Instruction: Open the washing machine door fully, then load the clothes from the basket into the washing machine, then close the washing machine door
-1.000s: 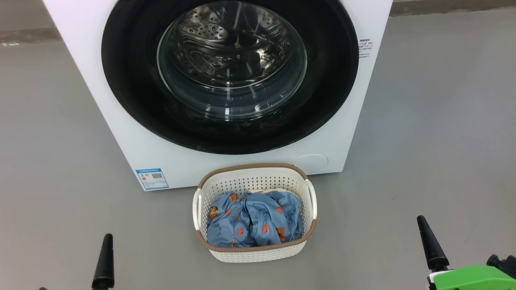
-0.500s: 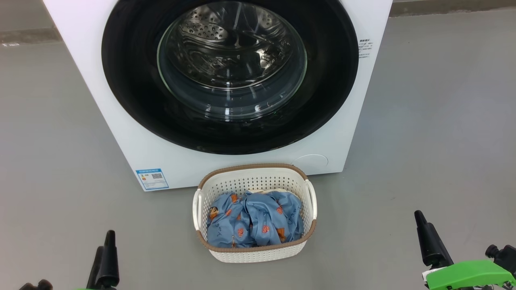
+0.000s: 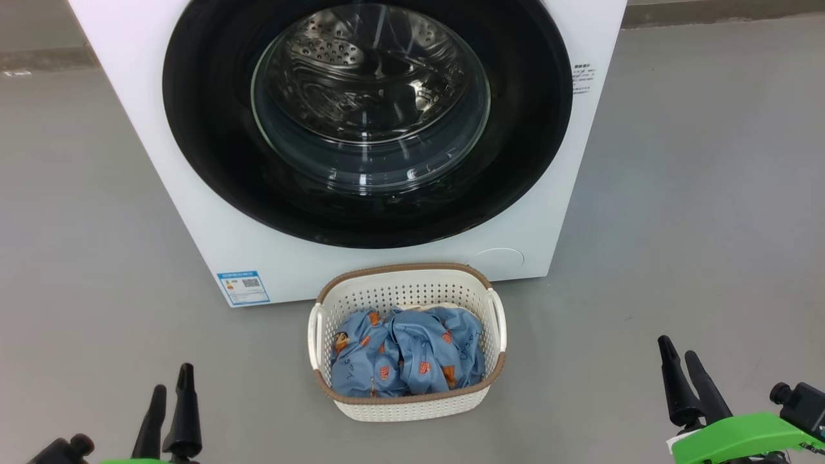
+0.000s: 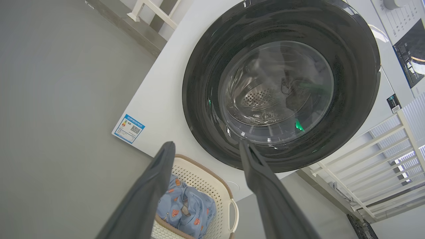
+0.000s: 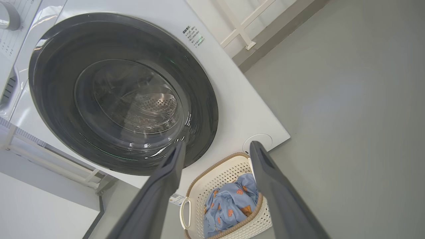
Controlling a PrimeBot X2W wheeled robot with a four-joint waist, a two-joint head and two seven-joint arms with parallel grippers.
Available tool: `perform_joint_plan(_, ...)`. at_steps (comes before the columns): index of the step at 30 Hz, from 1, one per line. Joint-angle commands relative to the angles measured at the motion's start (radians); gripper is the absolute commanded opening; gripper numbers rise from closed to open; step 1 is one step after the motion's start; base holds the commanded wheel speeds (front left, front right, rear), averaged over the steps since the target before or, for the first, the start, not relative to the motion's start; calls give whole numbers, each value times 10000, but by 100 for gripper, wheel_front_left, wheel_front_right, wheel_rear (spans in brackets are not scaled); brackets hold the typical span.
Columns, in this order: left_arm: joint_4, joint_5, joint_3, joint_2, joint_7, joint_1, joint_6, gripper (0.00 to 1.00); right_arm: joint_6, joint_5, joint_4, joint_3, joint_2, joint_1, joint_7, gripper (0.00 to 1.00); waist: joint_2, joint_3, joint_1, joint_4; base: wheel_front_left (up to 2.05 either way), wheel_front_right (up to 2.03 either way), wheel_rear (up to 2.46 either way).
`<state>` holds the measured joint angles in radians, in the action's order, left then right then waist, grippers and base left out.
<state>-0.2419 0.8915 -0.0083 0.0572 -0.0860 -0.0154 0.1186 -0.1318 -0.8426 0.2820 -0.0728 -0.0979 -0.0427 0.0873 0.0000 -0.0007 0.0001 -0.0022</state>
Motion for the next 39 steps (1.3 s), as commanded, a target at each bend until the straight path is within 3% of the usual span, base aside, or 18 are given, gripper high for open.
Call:
perform_joint_plan(1, 325, -337, 132, 222, -137, -266, 66, 100, 6, 359, -225, 197, -171, -438, 129, 100, 0, -3, -1, -1, 0, 0, 0)
perform_joint_plan(39, 24, -5206, -303, 633, -1252, -218, 104, 100, 10, 4723, 463, 1051, -719, -901, 1240, 100, 0, -245, -1, 82, 0, 0, 0)
